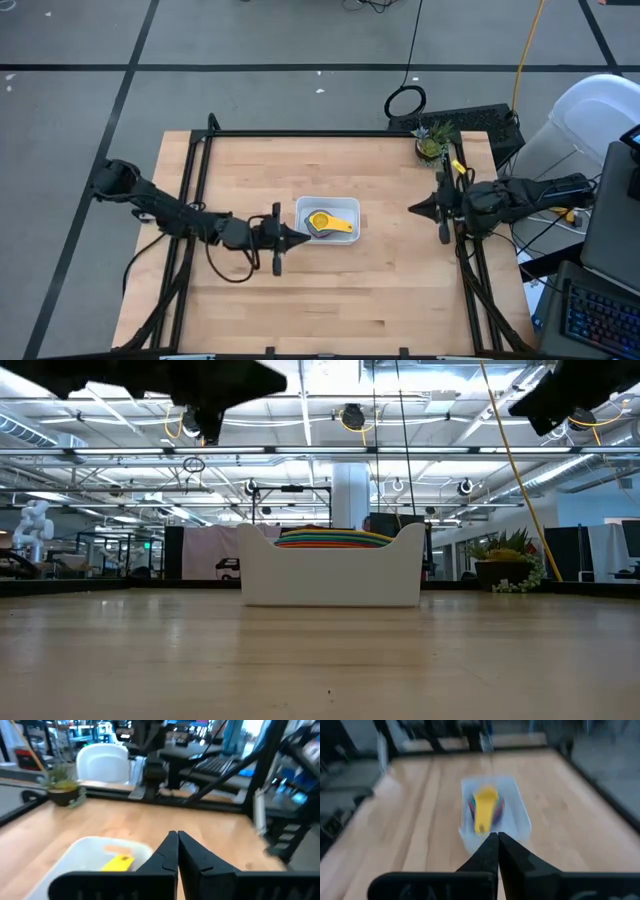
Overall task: Nest measuring cups in basket
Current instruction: Return to Home Position
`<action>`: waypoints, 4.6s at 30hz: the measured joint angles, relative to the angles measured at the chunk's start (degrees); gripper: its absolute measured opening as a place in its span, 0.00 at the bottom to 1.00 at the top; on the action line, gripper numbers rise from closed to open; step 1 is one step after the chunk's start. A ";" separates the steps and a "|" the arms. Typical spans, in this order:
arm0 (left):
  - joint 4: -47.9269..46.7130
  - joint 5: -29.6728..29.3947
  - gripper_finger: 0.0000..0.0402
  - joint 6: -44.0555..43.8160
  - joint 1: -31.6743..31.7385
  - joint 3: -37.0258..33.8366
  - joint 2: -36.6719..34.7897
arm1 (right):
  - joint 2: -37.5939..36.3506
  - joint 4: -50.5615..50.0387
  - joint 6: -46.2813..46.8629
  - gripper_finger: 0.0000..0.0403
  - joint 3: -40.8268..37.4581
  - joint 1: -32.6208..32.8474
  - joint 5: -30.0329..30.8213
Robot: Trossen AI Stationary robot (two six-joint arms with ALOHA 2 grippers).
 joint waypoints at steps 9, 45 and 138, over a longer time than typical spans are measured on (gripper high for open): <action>16.19 15.09 0.00 3.44 10.10 -13.16 -3.31 | -9.11 23.00 -8.39 0.00 -16.76 -2.40 -0.42; 15.06 -2.36 0.00 -1.34 0.74 -33.86 -18.18 | -24.84 20.36 4.47 0.00 -27.02 -29.58 -36.86; -38.16 16.33 0.00 1.46 16.37 -33.73 -73.90 | -13.28 42.53 -5.41 0.00 -35.17 -13.89 -18.48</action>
